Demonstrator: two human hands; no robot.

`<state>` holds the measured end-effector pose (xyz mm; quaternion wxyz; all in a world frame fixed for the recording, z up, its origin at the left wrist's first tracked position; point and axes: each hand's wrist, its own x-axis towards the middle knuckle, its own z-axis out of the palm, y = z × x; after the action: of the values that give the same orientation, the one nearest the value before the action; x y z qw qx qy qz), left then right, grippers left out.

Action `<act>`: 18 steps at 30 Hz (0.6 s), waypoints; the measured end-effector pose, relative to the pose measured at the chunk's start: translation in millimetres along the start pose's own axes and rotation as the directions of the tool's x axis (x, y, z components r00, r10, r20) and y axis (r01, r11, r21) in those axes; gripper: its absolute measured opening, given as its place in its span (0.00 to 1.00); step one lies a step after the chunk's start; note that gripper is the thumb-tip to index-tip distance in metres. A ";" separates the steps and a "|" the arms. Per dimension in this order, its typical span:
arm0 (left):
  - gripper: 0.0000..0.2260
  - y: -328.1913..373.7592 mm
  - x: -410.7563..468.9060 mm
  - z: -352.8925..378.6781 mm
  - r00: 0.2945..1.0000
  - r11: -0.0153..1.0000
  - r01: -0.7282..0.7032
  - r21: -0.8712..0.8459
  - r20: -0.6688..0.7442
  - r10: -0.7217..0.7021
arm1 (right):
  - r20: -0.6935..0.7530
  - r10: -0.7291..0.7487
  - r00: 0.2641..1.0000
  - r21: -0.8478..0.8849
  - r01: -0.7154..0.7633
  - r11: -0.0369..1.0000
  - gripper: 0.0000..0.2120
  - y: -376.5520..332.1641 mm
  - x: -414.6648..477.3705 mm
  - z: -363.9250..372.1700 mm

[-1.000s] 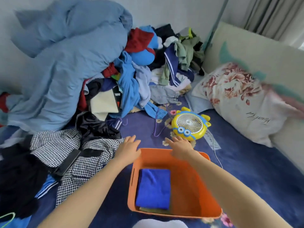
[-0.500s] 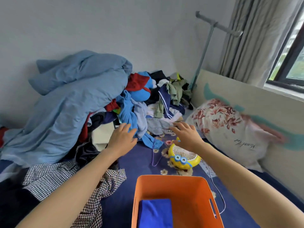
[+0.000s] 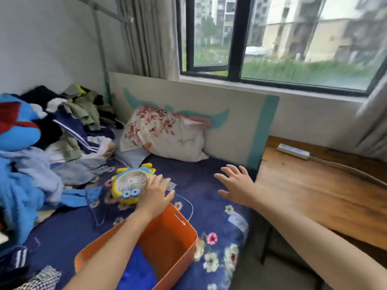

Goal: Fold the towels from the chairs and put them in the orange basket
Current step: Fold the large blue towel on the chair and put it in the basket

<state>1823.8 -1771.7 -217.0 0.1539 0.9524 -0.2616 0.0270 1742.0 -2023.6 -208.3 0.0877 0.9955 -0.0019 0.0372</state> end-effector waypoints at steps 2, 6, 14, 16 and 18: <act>0.26 35.5 15.0 13.4 0.996 0.995 -0.093 0.035 0.016 0.092 | -0.022 0.079 0.997 -0.002 -0.079 0.997 0.29 36.1 -34.6 7.6; 0.21 101.8 40.8 31.2 0.970 0.967 -0.239 0.091 0.075 0.233 | 0.042 0.236 0.971 0.027 -0.237 0.971 0.26 97.6 -102.7 9.2; 0.21 278.5 50.6 107.6 0.869 0.872 -0.487 0.051 0.127 0.478 | 0.116 0.431 0.895 0.010 -0.435 0.901 0.24 227.9 -246.8 42.0; 0.21 336.2 45.3 125.2 0.832 0.837 -0.546 -0.037 0.090 0.547 | 0.114 0.505 0.856 -0.005 -0.508 0.861 0.24 258.1 -285.0 44.7; 0.21 379.7 38.1 145.0 0.807 0.818 -0.567 -0.097 0.131 0.575 | 0.137 0.583 0.801 0.000 -0.589 0.808 0.24 277.7 -321.6 51.1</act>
<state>1660.0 -2144.6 -244.0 0.1433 0.8244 -0.5475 -0.0090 1422.2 -2306.8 -234.0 0.0502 0.9480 -0.3142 -0.0025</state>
